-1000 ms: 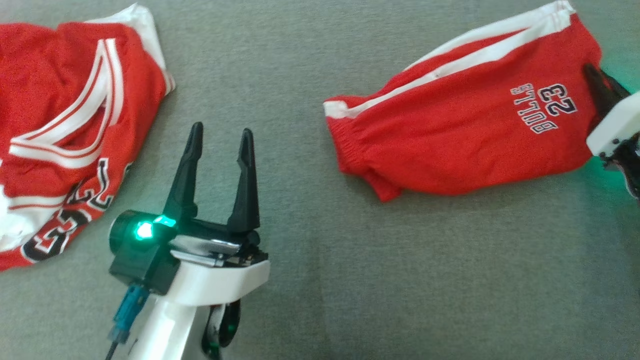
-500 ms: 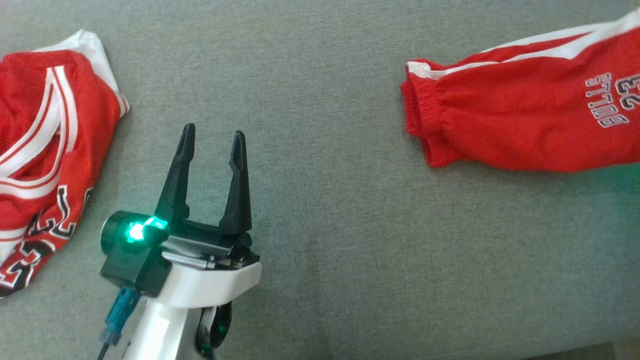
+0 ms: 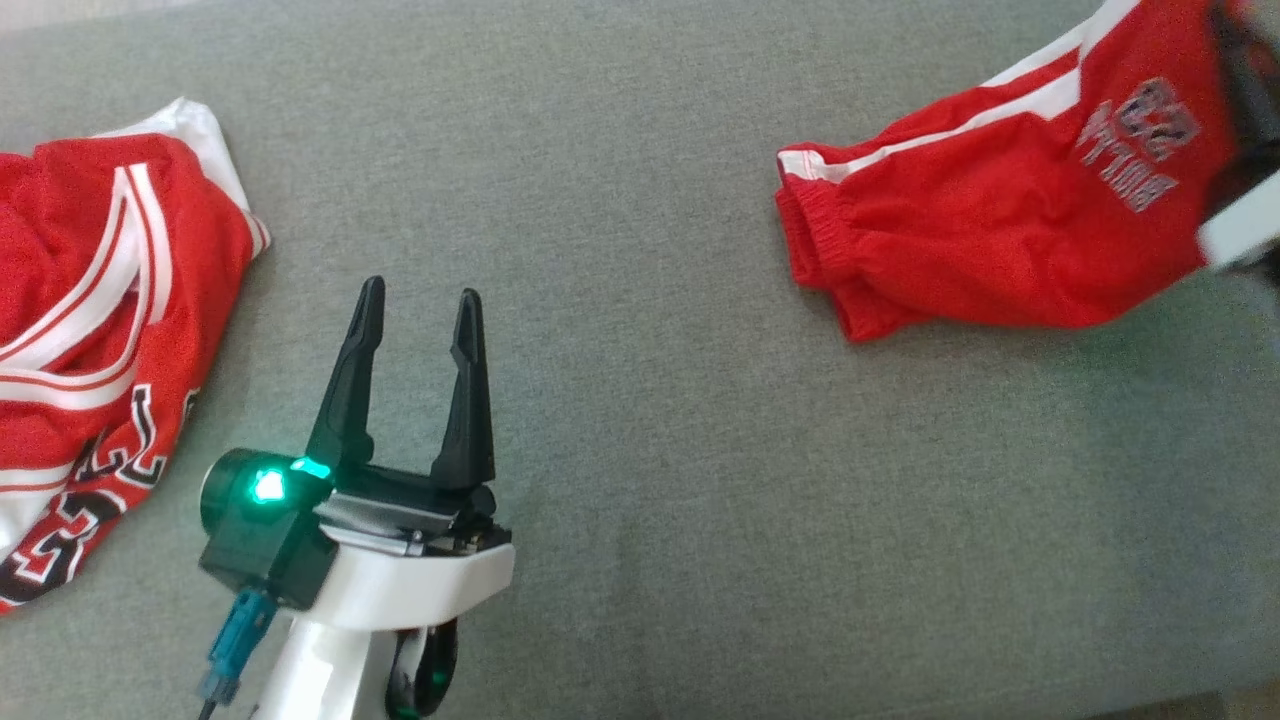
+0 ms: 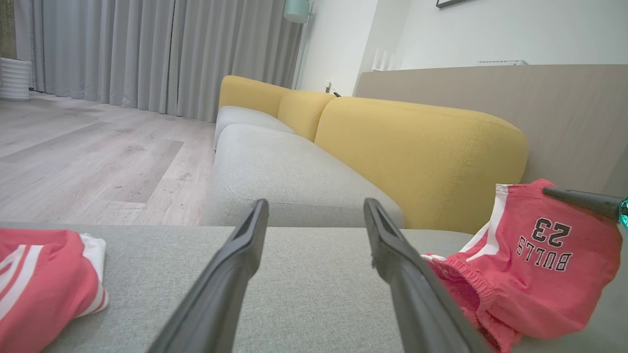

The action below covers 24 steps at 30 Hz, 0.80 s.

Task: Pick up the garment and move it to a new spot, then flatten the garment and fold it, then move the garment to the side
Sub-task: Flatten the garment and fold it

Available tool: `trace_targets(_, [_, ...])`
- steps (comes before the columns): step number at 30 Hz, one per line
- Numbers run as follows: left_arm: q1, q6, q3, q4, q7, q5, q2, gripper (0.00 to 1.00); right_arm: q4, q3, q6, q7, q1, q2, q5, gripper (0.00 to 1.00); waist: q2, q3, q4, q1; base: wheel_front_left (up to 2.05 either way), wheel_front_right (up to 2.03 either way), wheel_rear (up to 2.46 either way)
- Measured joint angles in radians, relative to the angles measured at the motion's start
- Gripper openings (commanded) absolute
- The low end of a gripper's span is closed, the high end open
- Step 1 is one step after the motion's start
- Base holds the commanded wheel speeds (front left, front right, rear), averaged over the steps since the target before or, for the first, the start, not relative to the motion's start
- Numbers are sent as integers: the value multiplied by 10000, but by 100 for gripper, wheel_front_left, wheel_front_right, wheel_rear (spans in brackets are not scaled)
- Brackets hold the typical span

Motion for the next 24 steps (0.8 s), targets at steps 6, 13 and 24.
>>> trace_targets(6, [43, 61, -10, 4, 0, -90, -10, 100, -1852, 15, 0, 499, 922, 1014, -750, 0, 0, -155, 113, 0, 0, 0, 0])
trace_targets(13, [161, 73, -36, 36, 0, -136, -12, 100, -2957, 779, 0, 1358, 1800, 2493, -1425, 0, 0, -182, 277, 0, 0, 0, 0])
trace_targets(24, [223, 234, -75, 142, 0, -265, -15, 100, -3127, 203, 0, 117, 2997, 3442, -2723, 100, 0, -518, 475, 0, 0, 0, 0])
